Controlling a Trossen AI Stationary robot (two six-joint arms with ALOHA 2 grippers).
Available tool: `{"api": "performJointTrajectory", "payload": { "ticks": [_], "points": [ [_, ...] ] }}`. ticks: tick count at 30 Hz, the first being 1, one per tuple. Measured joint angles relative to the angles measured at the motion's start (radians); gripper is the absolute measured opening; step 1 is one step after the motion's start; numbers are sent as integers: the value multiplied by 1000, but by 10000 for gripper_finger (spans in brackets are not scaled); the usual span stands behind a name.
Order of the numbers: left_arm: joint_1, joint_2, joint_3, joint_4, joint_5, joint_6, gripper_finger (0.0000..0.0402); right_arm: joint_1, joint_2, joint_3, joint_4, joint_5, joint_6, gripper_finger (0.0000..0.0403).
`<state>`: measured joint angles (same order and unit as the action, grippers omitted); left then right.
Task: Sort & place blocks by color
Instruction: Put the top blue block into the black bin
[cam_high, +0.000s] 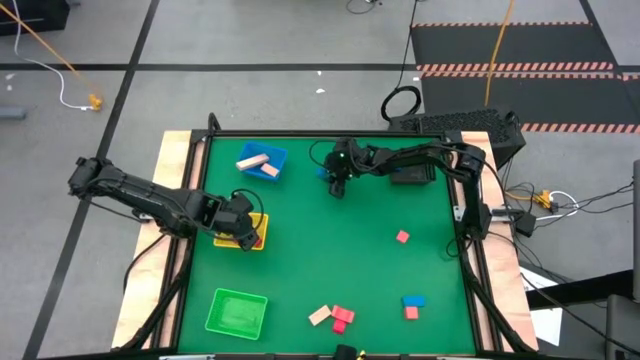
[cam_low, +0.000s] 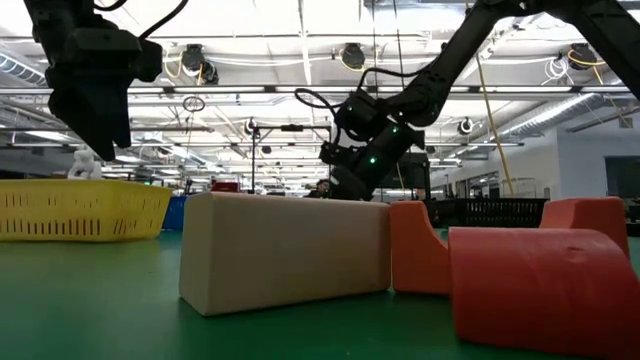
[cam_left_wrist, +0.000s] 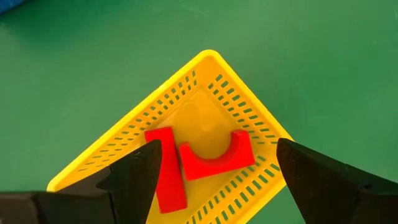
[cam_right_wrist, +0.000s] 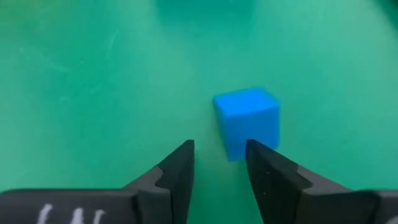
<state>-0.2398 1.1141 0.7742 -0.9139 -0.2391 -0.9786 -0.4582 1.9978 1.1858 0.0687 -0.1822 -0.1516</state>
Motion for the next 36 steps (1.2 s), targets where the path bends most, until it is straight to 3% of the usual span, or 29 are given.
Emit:
{"api": "performJointTrajectory", "payload": {
  "ticks": [11, 19, 25, 29, 34, 36],
  "points": [
    [6, 0, 0, 2, -31, 27, 319, -13, -12, 2, 97, -1, -14, 208],
    [6, 0, 0, 3, -32, 17, 319, -13, -12, 2, 299, 1, -16, 212],
    [6, 0, 0, 3, -47, 43, 319, -7, -12, 2, 438, -1, 195, 211],
    [6, 0, 0, 3, -51, 58, 319, 0, -12, 2, 440, -2, 317, 211],
    [6, 0, 0, 2, -52, 69, 319, 7, -12, 5, 363, -2, 319, 211],
    [6, 0, 0, 3, -55, 81, 319, 0, -12, 40, 246, -2, 291, 210]
  ]
}}
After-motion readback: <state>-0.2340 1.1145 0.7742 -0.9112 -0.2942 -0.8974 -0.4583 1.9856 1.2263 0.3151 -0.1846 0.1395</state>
